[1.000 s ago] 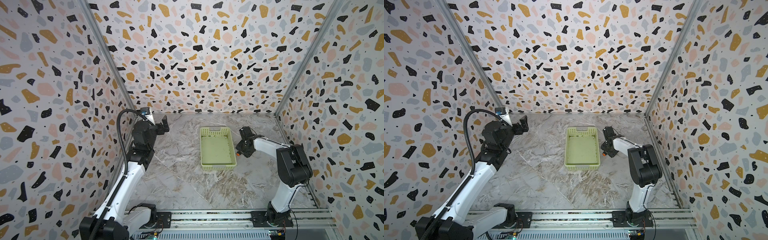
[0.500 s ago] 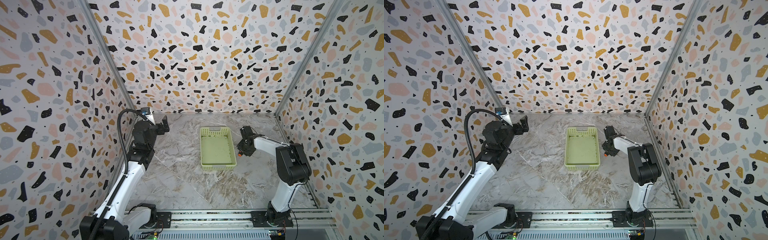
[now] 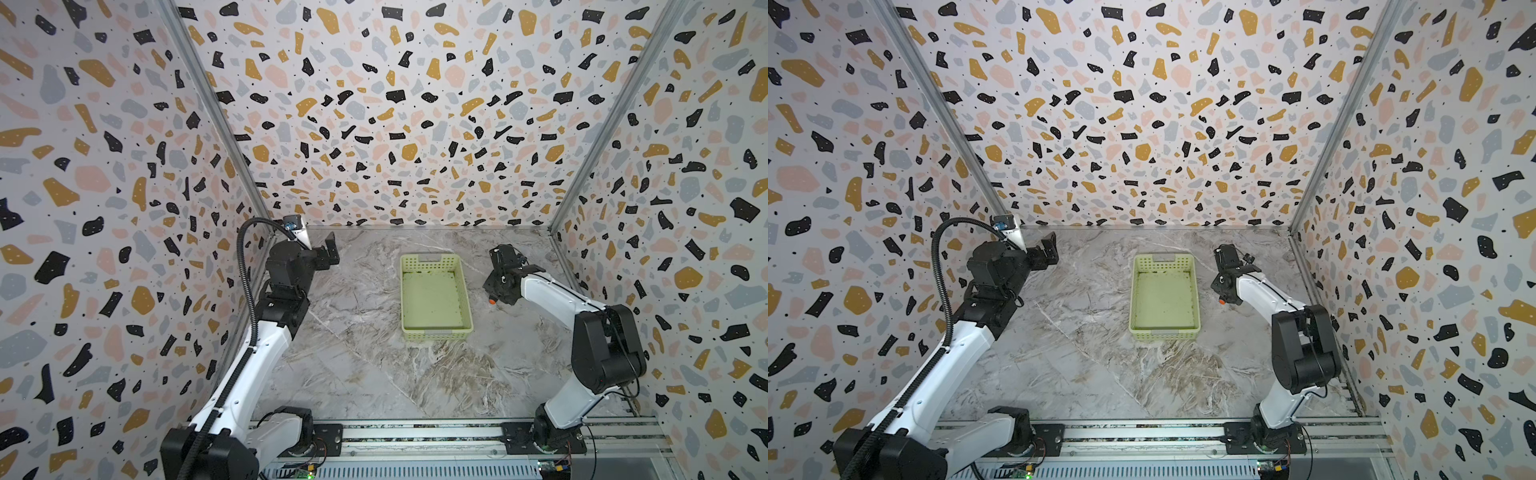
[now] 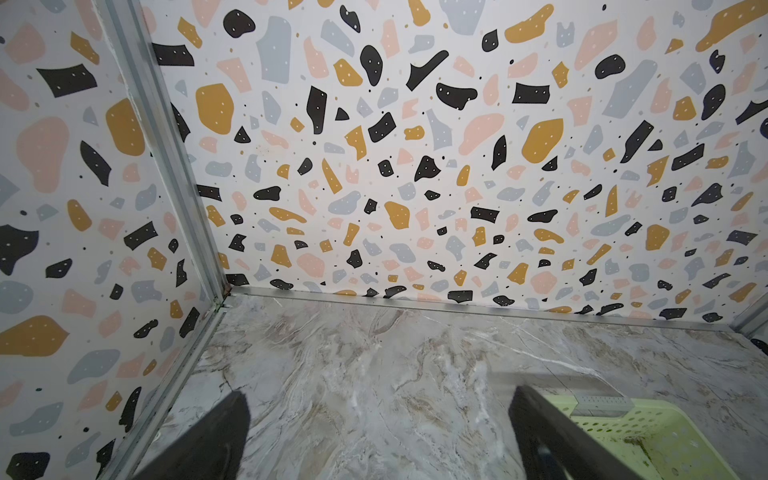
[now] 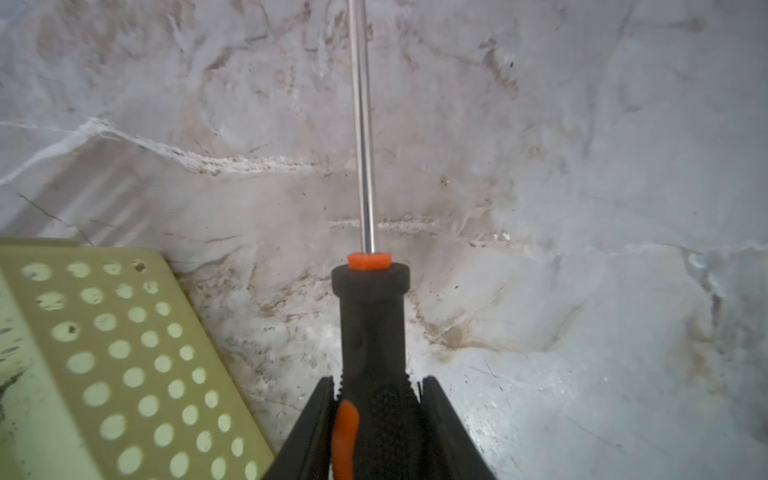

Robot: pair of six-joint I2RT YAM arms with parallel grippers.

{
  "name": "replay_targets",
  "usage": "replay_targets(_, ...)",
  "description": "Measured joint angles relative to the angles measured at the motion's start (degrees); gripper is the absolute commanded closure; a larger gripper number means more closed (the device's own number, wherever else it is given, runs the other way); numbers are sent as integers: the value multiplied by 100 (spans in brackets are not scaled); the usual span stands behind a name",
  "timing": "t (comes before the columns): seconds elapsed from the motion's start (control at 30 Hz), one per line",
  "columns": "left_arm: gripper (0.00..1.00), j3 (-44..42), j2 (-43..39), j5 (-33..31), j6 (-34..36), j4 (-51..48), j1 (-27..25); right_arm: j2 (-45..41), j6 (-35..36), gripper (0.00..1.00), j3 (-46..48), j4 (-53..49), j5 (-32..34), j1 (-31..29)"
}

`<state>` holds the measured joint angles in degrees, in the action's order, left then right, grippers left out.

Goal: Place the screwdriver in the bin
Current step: 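Lift the screwdriver off the table with the right gripper, then carry the screwdriver over the green basket and lower it inside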

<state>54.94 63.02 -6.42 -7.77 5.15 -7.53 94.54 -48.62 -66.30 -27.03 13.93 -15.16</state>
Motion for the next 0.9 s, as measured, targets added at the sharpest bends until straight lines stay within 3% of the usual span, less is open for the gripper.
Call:
replay_targets(0.47, 0, 2, 7, 4, -63, -59, 0, -1213, 1008, 80, 125, -26, 225, -280)
replay_targets(0.9, 0, 7, 85, -7, -85, -85, 0, -1010, 1523, 79, -1010, -341, 81, -1421)
